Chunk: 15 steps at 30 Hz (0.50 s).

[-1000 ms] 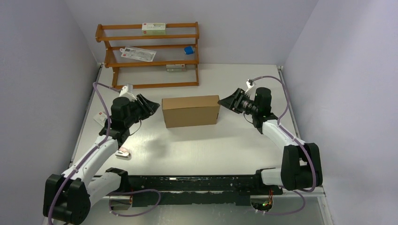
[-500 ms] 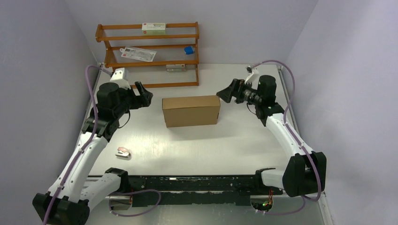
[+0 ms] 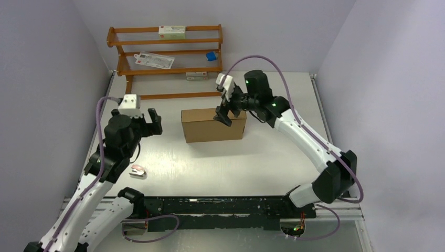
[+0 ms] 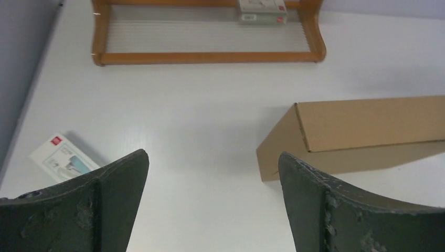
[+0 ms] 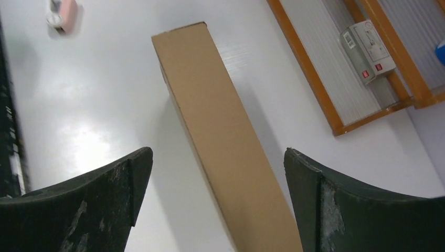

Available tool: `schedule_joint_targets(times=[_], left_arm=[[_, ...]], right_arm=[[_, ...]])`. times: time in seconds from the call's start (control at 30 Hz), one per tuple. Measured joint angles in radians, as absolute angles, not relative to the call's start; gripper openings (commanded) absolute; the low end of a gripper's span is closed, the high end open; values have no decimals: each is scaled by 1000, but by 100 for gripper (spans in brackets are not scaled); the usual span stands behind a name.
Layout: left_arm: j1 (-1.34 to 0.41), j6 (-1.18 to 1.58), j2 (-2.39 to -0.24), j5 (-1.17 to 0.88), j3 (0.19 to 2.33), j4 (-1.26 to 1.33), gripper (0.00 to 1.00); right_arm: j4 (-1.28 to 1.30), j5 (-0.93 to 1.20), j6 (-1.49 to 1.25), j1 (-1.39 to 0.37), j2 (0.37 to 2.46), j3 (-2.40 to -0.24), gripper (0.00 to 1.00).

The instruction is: Fold the paper box

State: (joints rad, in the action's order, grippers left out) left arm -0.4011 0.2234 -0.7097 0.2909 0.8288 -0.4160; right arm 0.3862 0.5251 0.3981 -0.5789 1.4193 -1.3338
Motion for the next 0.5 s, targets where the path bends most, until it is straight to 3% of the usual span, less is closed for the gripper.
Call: schedule_joint_targets(times=[0.5], left_arm=[[-403,213,-644,379,785,-416,98]], right_arm=[[710,401,803,-717,1740,-1659,100]])
